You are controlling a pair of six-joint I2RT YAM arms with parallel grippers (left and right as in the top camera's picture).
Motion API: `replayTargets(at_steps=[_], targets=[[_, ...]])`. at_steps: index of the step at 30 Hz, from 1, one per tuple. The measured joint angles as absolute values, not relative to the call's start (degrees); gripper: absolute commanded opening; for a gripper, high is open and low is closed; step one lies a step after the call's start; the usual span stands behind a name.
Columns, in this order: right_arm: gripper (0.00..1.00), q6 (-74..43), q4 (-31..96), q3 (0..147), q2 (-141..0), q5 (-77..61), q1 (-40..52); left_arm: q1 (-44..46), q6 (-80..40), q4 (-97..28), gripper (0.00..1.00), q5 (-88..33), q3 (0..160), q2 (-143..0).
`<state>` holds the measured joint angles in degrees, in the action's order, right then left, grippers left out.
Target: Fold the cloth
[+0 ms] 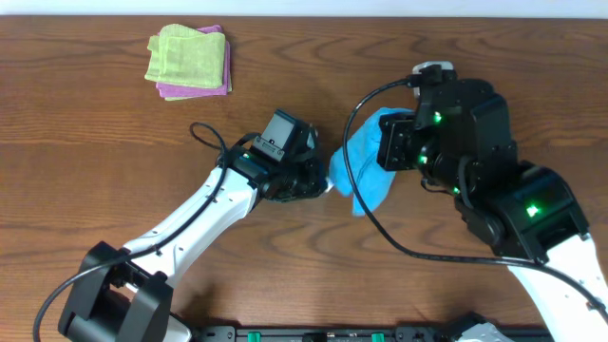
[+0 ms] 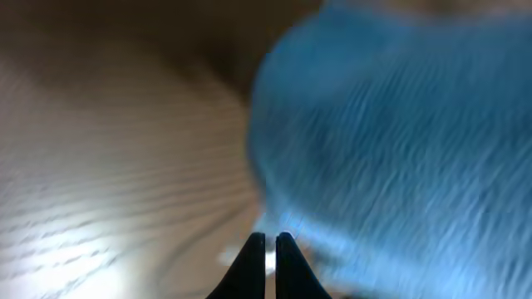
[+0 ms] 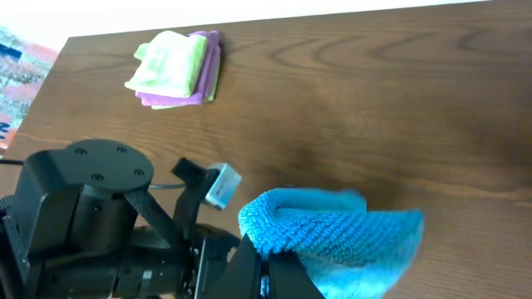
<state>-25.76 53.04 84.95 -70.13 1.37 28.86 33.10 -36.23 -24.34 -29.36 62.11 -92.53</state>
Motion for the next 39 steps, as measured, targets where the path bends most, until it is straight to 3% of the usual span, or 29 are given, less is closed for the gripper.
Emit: replayTargets(at_steps=[5,8,10,11,14,15,20,33,39], targets=[[0.02,-25.6,53.0,86.3,-70.1,4.3,30.0,33.1,-37.7,-21.4,0.06,-30.8,62.1,-95.2],[0.02,-25.2,53.0,87.3,-70.1,6.9,30.2,33.1,-38.1,-19.6,0.16,-32.9,62.1,-97.1],[0.02,-25.0,53.0,87.7,-70.1,8.0,30.2,33.1,-38.4,-17.1,0.31,-34.2,61.8,-97.4],[0.01,-24.9,52.9,87.7,-70.1,8.4,30.2,33.1,-38.7,-15.4,0.48,-34.8,61.6,-97.4],[0.01,-24.9,53.0,87.8,-70.1,10.0,30.2,33.1,-40.0,-9.1,0.79,-36.8,61.6,-97.4],[0.01,-24.9,53.0,87.8,-70.1,10.3,30.2,33.1,-40.6,-7.7,0.82,-37.0,61.6,-97.4],[0.02,-24.7,52.9,88.0,-70.1,12.0,30.2,33.0,-43.2,-5.5,0.91,-35.6,61.6,-97.4],[0.02,-23.4,47.9,88.0,-70.1,15.3,30.2,32.8,-52.7,0.4,0.89,-26.8,61.6,-97.5],[0.02,-23.4,46.8,88.1,-70.1,15.4,30.5,32.8,-58.3,11.7,0.95,-25.1,61.6,-98.7]])
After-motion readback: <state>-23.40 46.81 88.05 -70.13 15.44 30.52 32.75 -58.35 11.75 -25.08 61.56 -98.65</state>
